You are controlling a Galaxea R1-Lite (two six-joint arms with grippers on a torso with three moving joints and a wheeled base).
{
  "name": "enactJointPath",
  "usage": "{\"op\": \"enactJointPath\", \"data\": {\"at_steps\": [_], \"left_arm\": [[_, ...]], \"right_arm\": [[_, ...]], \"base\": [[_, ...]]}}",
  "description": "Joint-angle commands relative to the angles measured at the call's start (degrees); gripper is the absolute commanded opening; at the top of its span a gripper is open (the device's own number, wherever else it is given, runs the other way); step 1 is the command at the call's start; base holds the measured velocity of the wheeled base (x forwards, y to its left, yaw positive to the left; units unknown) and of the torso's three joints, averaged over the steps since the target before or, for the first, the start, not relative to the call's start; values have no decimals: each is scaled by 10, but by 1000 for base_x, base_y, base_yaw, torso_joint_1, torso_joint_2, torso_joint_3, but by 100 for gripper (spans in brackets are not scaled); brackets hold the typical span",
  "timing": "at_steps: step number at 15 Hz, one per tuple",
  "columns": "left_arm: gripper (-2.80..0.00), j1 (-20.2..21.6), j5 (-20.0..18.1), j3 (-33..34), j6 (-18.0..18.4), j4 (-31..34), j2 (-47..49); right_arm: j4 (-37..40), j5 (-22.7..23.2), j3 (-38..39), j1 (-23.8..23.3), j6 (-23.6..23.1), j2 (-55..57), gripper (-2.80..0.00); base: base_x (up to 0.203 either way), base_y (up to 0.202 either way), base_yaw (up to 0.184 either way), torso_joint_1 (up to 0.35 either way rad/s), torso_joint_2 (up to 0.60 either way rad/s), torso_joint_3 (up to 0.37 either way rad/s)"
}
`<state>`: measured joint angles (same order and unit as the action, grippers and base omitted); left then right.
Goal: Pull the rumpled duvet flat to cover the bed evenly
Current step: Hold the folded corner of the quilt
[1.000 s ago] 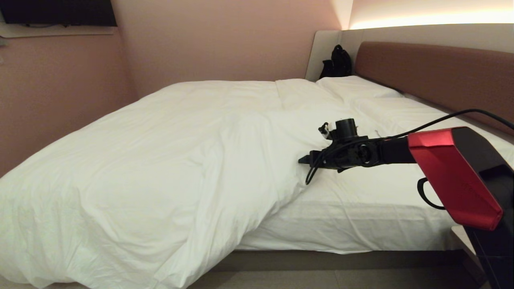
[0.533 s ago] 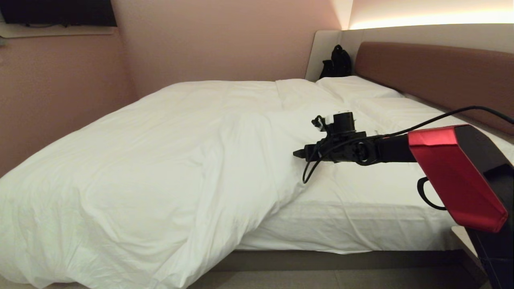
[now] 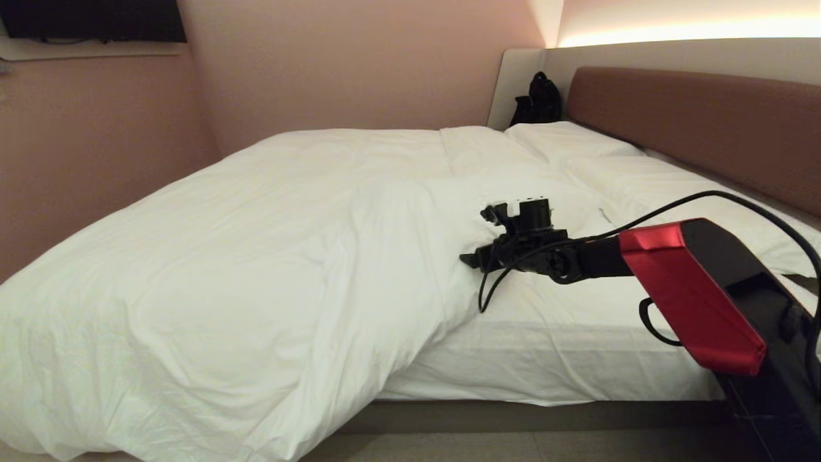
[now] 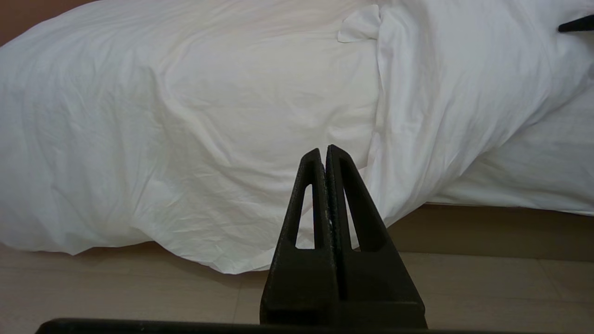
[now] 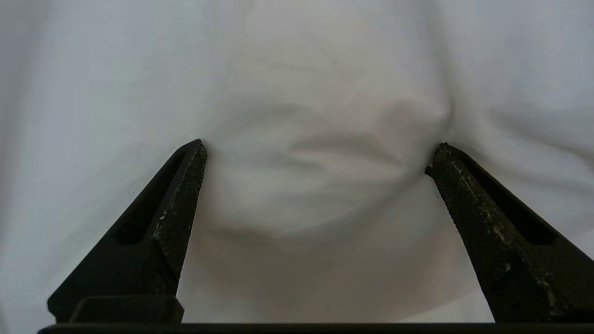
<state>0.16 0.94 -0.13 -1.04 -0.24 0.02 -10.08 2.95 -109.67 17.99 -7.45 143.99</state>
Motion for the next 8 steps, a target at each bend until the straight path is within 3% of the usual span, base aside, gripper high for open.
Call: {"op": "enactJointPath", "data": {"at_steps": [1, 8], "left_arm": [[-280, 0, 0, 0, -1, 0, 0], [-280, 0, 0, 0, 0, 0, 0]], "right_arm": [[-15, -1, 0, 0, -40, 24, 0], [-24, -3, -5, -5, -49, 80, 0]], "base": [[0, 0, 0, 0, 0, 0], [0, 0, 0, 0, 0, 0]]}}
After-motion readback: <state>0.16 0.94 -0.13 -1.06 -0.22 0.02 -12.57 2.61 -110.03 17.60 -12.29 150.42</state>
